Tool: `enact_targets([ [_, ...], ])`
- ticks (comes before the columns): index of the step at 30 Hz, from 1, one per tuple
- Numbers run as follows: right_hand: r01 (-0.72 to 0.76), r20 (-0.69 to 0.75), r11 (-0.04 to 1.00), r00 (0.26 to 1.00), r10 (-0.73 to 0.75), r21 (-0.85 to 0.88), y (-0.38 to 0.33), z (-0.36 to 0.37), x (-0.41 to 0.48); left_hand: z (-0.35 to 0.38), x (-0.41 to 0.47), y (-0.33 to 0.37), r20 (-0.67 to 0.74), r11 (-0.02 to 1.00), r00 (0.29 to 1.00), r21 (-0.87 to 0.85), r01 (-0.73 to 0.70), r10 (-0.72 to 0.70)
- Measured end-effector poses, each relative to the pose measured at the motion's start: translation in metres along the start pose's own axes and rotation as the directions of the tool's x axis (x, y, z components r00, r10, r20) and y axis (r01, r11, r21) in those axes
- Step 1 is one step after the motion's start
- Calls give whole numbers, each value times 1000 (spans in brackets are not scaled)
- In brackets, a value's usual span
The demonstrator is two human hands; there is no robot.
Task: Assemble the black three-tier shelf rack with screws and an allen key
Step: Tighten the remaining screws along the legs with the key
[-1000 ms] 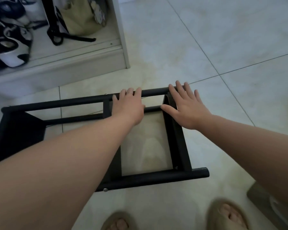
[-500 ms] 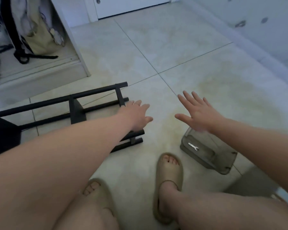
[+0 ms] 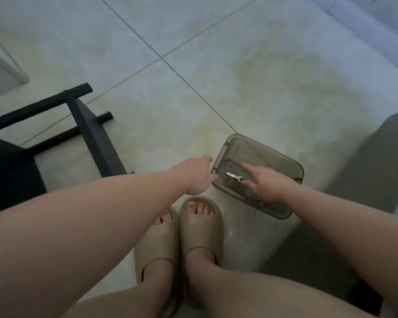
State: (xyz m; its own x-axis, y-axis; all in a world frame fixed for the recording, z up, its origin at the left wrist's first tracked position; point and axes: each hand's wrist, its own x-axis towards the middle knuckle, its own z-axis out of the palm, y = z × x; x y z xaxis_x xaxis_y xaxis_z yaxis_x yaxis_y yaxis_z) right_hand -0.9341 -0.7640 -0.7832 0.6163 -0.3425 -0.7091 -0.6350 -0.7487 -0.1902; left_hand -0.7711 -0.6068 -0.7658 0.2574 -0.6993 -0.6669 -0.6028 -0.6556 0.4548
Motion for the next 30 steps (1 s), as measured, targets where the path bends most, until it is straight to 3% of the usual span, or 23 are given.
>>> enact_targets([
  [7,-88,131,956,983,128,-279,32,29,41,29,45,-9,-186,985,982,-165,-50,19],
  [18,22,92,849,995,31,-528,54,58,58,48,56,-13,-301,941,954,-318,-114,13],
  [21,-35,68,898,995,73,-439,54,54,57,47,55,-11,-273,935,962,-344,-87,-11],
  [26,-192,-85,980,979,187,-56,37,13,43,28,37,1,-57,899,995,-435,46,-79],
  [30,-63,-204,998,977,65,16,5,-34,13,-15,-9,-1,27,997,999,-64,39,-37],
])
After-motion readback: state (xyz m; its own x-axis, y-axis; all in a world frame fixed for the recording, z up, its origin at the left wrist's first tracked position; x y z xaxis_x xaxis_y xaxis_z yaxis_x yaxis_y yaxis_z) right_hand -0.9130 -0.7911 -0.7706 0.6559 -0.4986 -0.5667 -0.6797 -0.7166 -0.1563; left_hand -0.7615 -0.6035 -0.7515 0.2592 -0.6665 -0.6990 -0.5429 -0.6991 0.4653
